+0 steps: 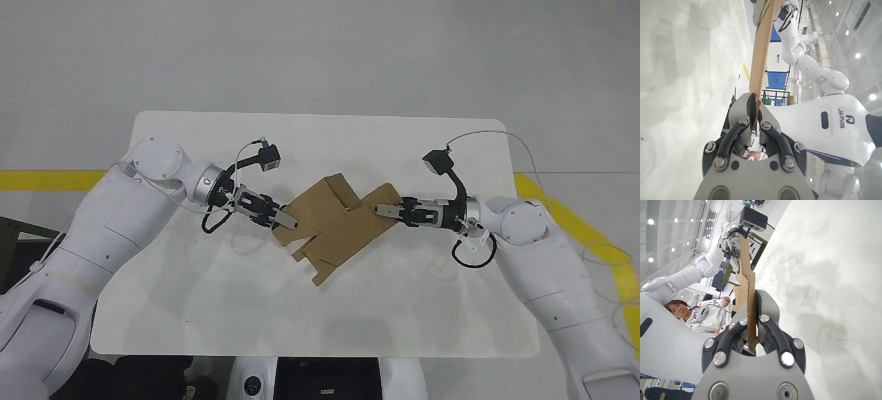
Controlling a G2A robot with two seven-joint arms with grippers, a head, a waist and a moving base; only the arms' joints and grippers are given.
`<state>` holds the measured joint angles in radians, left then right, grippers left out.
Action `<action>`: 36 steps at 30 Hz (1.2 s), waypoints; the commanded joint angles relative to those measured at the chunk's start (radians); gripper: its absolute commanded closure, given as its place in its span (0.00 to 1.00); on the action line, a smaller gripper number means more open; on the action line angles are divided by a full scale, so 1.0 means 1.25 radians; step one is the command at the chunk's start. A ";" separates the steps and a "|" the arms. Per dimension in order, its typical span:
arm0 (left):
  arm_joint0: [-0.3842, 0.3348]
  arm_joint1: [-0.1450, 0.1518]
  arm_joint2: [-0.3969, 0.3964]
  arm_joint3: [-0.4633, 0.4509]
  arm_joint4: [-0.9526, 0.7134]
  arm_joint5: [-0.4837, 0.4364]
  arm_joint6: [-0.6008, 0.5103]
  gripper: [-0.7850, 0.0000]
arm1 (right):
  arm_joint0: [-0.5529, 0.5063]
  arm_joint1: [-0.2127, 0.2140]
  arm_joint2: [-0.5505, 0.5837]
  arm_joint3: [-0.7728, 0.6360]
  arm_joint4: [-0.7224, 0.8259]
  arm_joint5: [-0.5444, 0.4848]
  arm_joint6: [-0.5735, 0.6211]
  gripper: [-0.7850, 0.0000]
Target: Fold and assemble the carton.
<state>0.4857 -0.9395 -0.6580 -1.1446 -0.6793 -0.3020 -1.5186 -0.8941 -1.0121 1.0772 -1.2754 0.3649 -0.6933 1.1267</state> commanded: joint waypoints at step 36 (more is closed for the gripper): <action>0.126 -0.021 -0.165 -0.037 -0.171 -0.006 0.189 0.00 | -0.016 -0.006 0.042 -0.007 -0.123 0.030 -0.226 1.00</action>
<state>0.6414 -0.9645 -0.8607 -1.1869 -0.8907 -0.3103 -1.2854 -0.9142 -1.0188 1.1296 -1.2826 0.2104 -0.6552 0.8458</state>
